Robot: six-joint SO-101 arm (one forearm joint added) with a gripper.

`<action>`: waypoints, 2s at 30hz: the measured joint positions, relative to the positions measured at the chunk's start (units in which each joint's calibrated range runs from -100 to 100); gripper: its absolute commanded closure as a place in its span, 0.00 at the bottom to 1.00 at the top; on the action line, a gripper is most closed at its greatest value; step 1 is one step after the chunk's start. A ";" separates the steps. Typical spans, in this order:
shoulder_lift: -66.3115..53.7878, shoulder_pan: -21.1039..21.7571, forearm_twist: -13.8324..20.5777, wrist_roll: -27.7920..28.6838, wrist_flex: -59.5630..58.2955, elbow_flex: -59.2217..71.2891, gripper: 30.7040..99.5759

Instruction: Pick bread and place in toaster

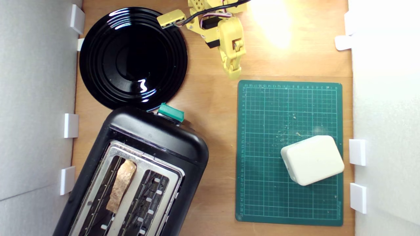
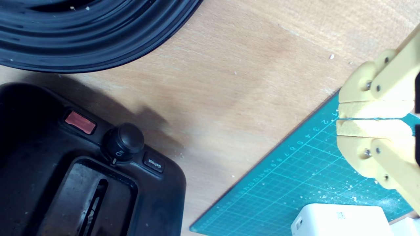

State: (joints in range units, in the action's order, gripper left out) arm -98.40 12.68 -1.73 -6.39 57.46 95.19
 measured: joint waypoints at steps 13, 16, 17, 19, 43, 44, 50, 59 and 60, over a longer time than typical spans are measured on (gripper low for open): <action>0.00 0.00 0.00 0.00 0.00 0.00 0.89; 0.00 0.00 0.00 0.00 0.00 0.00 0.89; 0.00 0.00 0.00 0.00 0.00 0.00 0.89; 0.00 0.00 0.00 0.00 0.00 0.00 0.89; 0.00 0.00 0.00 0.00 0.00 0.00 0.89; 0.00 0.00 0.00 0.00 0.00 0.00 0.89; 0.00 0.00 0.18 0.00 0.00 0.00 0.89; 0.00 0.00 0.18 -2.69 0.00 0.00 0.89; 0.00 0.00 0.27 -3.78 0.00 0.00 0.89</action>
State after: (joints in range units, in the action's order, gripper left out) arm -98.40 12.68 -1.47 -10.17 57.46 95.19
